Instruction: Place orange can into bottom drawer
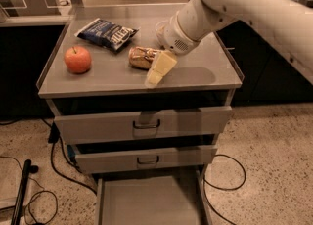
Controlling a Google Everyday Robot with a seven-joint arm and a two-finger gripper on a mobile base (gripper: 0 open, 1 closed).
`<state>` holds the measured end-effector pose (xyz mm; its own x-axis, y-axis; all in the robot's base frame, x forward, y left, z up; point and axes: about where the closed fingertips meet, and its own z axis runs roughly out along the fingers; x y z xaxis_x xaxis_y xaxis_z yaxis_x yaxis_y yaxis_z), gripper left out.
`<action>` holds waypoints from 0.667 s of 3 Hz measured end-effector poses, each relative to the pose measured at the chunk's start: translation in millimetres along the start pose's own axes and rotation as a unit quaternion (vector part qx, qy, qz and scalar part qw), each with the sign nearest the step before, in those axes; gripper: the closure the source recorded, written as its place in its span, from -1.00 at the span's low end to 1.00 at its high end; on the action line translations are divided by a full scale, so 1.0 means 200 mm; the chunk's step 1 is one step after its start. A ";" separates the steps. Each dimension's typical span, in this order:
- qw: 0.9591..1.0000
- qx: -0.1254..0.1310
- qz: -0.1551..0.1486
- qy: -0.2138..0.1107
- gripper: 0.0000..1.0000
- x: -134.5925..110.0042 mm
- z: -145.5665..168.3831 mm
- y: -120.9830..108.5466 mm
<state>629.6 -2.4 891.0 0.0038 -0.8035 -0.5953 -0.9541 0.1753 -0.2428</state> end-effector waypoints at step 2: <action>1.000 0.014 0.008 0.016 -1.00 0.04 0.20 -0.12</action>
Offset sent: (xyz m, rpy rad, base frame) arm 0.0561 0.0138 -0.0428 -0.0370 -0.0134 -0.0699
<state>664.0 10.5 860.9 -0.0216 -0.8182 -0.5745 -0.9453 0.2037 -0.2546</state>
